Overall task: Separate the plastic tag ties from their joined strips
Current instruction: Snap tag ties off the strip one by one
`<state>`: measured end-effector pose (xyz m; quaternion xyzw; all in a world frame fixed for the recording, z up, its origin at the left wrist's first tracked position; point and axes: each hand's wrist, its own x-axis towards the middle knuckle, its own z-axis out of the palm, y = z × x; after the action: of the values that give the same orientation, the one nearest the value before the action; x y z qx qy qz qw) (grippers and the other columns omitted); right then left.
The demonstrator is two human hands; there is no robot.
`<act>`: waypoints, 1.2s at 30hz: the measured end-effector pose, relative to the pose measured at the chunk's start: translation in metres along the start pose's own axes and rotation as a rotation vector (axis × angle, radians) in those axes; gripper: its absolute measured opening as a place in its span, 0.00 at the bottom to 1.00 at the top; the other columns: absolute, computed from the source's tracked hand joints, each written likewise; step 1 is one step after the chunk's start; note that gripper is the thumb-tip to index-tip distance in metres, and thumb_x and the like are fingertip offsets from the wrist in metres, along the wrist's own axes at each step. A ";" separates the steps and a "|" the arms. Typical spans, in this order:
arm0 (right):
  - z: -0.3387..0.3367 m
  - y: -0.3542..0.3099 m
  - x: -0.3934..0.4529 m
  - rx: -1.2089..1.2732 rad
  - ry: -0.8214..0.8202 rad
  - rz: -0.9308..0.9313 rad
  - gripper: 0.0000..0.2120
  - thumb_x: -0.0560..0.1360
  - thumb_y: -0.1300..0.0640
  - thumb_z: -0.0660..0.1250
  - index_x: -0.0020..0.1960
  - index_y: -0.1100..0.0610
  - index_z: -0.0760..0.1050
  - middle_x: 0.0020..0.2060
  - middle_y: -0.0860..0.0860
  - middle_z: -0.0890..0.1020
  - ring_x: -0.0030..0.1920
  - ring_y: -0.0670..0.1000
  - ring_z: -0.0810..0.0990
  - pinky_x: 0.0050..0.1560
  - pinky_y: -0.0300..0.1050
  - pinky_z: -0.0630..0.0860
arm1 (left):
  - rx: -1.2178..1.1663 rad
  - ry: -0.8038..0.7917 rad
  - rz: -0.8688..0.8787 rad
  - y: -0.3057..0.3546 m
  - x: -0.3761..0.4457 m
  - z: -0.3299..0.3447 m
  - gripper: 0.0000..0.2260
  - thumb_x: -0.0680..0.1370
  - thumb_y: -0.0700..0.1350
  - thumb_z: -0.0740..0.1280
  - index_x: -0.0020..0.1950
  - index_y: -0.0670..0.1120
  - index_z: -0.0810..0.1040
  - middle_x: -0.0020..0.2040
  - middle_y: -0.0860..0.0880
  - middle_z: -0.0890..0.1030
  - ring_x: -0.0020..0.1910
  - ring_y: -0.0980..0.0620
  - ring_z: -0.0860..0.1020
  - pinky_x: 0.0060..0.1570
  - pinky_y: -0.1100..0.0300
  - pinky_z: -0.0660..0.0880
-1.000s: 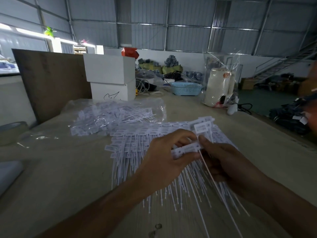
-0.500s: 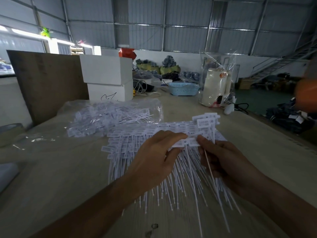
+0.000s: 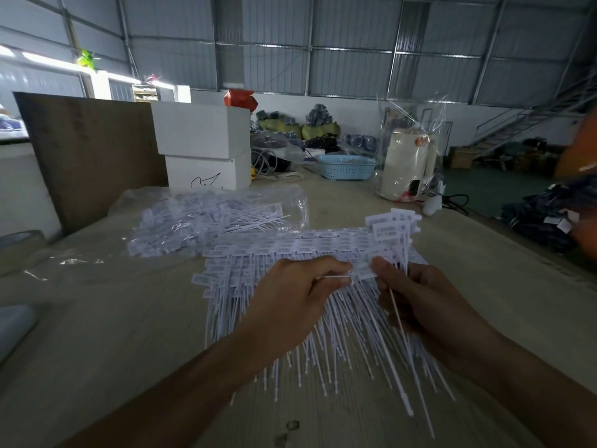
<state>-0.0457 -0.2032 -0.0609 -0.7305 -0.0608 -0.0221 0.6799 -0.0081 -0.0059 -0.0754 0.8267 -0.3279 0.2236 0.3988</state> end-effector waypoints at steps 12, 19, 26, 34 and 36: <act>0.002 0.001 -0.001 -0.117 0.040 -0.127 0.19 0.72 0.40 0.67 0.29 0.51 0.71 0.24 0.50 0.66 0.23 0.46 0.62 0.25 0.37 0.62 | -0.600 -0.152 -0.284 0.007 0.002 0.000 0.17 0.84 0.48 0.59 0.42 0.40 0.79 0.32 0.41 0.83 0.22 0.46 0.77 0.22 0.62 0.70; 0.004 -0.001 -0.003 -0.177 0.064 -0.153 0.21 0.73 0.40 0.65 0.25 0.48 0.70 0.23 0.49 0.65 0.22 0.46 0.62 0.25 0.37 0.62 | -0.720 -0.097 -0.307 0.001 0.003 0.002 0.11 0.83 0.49 0.62 0.50 0.49 0.84 0.31 0.43 0.80 0.24 0.49 0.73 0.25 0.61 0.69; 0.004 0.003 0.001 -0.410 0.096 -0.247 0.19 0.76 0.42 0.65 0.32 0.53 0.71 0.22 0.45 0.66 0.22 0.43 0.64 0.25 0.32 0.62 | -0.907 -0.047 -0.361 -0.002 0.005 0.002 0.12 0.82 0.43 0.64 0.46 0.39 0.84 0.30 0.45 0.74 0.27 0.52 0.68 0.27 0.61 0.66; -0.001 0.007 0.006 -0.521 0.155 -0.269 0.21 0.77 0.42 0.64 0.31 0.51 0.66 0.24 0.46 0.66 0.23 0.44 0.64 0.25 0.33 0.62 | -0.948 -0.049 -0.272 -0.003 0.004 0.004 0.13 0.77 0.45 0.66 0.50 0.37 0.84 0.34 0.42 0.77 0.28 0.51 0.72 0.28 0.62 0.69; -0.001 0.007 0.006 -0.555 0.158 -0.288 0.21 0.77 0.43 0.64 0.31 0.52 0.67 0.24 0.46 0.67 0.24 0.44 0.65 0.26 0.34 0.63 | -0.965 -0.048 -0.277 -0.005 0.004 0.006 0.14 0.80 0.46 0.65 0.49 0.38 0.85 0.32 0.43 0.78 0.26 0.51 0.71 0.26 0.62 0.68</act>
<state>-0.0392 -0.2040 -0.0670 -0.8679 -0.1021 -0.1908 0.4472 -0.0011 -0.0094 -0.0791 0.5887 -0.2903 -0.0275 0.7539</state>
